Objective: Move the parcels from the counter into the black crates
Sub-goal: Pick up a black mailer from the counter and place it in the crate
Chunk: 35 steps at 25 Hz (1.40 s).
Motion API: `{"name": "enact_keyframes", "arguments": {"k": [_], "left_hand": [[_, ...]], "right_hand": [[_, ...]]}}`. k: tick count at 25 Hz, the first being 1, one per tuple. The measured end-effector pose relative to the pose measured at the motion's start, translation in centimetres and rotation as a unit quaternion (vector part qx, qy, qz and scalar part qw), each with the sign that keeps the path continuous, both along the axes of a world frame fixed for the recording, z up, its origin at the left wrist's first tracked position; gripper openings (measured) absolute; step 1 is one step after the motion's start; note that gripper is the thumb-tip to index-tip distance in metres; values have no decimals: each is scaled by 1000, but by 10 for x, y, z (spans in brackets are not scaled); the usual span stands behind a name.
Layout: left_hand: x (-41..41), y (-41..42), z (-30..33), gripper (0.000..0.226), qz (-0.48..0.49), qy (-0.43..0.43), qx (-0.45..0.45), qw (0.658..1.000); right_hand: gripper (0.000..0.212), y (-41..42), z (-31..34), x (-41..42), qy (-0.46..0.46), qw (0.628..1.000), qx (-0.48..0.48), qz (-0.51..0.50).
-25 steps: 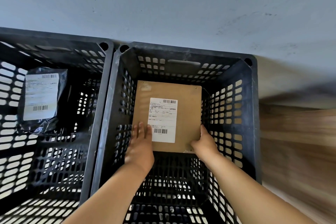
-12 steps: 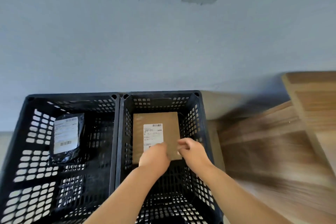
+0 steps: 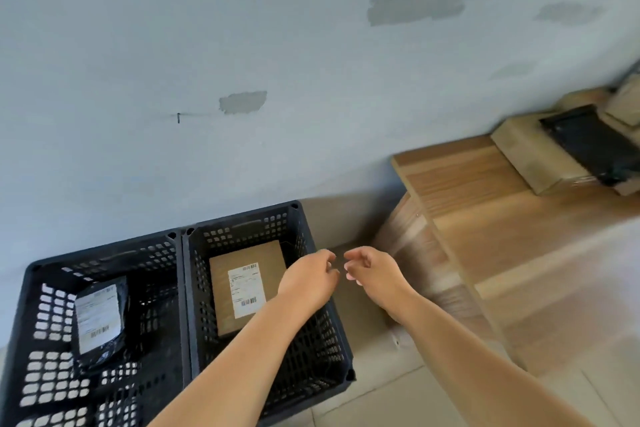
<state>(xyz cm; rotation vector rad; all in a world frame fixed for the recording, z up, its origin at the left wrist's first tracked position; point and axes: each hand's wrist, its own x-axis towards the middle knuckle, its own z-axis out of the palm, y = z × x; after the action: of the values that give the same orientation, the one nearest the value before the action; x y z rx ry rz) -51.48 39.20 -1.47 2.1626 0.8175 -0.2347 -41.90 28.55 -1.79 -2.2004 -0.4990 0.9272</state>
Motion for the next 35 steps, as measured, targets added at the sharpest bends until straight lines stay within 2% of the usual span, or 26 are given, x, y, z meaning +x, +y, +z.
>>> {"name": "enact_keyframes", "arguments": {"k": [6,12,16,19,28,35], "left_hand": [[44,-85,43,37,-20,-16,21,999],[123,-223,76,34,-54,-50,36,997],[183,-313,99,31,-95,-85,41,991],[216,-355,111,30,-117,-87,37,989],[327,-400,105,27,-105,-108,25,988],[439,-384,90,25,-65,-114,-39,991]], "right_hand": [[19,-105,35,45,-6,998,33,-47],[15,-266,72,109,-24,996,30,-80],[27,-382,104,173,-52,990,22,-133],[25,-437,125,209,-79,982,28,-169],[21,-486,124,296,-76,982,29,-171],[18,-472,133,423,-97,985,-18,-141]]}}
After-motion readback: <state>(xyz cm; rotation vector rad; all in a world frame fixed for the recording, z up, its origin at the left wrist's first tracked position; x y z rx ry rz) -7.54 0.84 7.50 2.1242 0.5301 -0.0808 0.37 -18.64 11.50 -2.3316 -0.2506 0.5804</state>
